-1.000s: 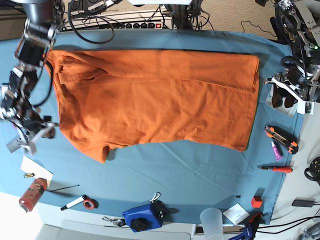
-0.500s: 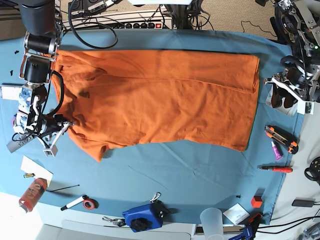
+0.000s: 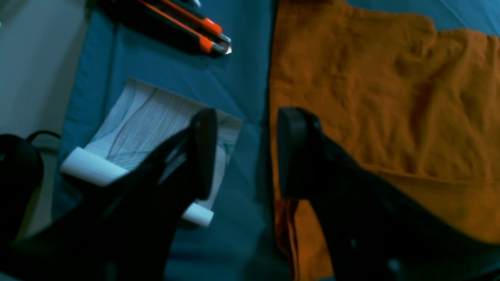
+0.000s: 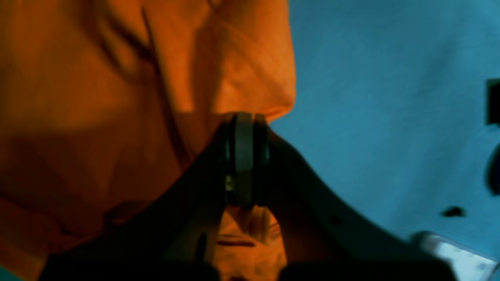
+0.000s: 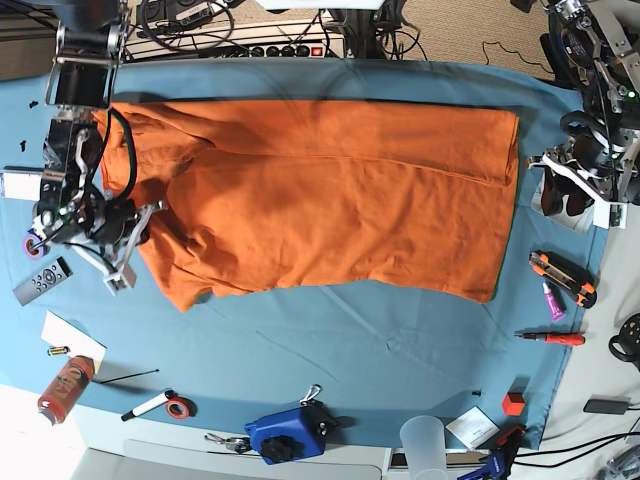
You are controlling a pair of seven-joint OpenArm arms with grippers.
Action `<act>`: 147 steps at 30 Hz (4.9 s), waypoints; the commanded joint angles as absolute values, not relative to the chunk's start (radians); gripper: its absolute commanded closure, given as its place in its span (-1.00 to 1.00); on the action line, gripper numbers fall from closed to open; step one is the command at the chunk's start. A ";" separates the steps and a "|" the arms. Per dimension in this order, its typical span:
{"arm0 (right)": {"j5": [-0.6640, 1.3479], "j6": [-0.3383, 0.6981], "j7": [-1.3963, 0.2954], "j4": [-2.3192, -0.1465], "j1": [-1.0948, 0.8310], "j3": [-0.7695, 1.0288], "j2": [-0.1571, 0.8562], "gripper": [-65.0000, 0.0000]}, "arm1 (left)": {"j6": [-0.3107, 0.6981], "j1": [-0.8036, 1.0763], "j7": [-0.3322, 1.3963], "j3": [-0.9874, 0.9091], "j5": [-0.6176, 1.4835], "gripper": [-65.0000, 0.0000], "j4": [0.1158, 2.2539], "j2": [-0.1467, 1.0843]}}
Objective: Layout the t-shirt on the table in an organized manner, then fold the t-shirt properly
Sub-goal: 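Release the shirt and move the right gripper to the shirt's side edge, then grasp the shirt side edge with the right gripper and fold inward, then grasp the shirt hem corners with both grippers, then fold the shirt lengthwise in half, hem toward collar, with both grippers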
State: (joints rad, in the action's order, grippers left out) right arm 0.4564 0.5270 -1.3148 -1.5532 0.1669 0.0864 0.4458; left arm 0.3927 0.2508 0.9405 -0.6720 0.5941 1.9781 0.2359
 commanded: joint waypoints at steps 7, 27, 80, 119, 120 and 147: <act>0.633 0.654 -1.283 -1.579 0.059 0.093 0.462 1.00 | 0.392 0.244 0.915 -0.677 0.606 0.20 1.994 0.249; 0.791 0.643 -1.346 -1.625 0.079 0.163 0.460 0.30 | 0.393 0.244 0.916 -0.677 0.606 0.20 1.994 0.249; 0.255 0.609 -0.987 -1.172 0.599 0.289 0.266 1.00 | 0.413 -0.101 0.737 -0.196 0.268 0.00 1.752 0.410; 0.272 0.609 -1.019 -1.171 0.620 0.289 0.274 1.00 | 0.624 -0.615 0.767 0.070 0.404 0.21 0.822 0.400; 0.272 0.609 -1.015 -1.171 0.620 0.289 0.275 1.00 | 0.618 -0.615 0.769 0.070 0.421 0.36 0.822 0.400; 0.553 0.661 -1.141 -1.376 0.509 0.290 0.347 1.00 | 0.698 -0.474 1.286 -0.445 1.065 1.00 0.949 0.413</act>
State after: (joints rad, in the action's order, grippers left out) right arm 0.5346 0.6586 -1.1572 -1.3605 0.4778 0.2867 0.3309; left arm 0.6933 -0.4454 1.2938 -0.4397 1.0336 0.9306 0.3954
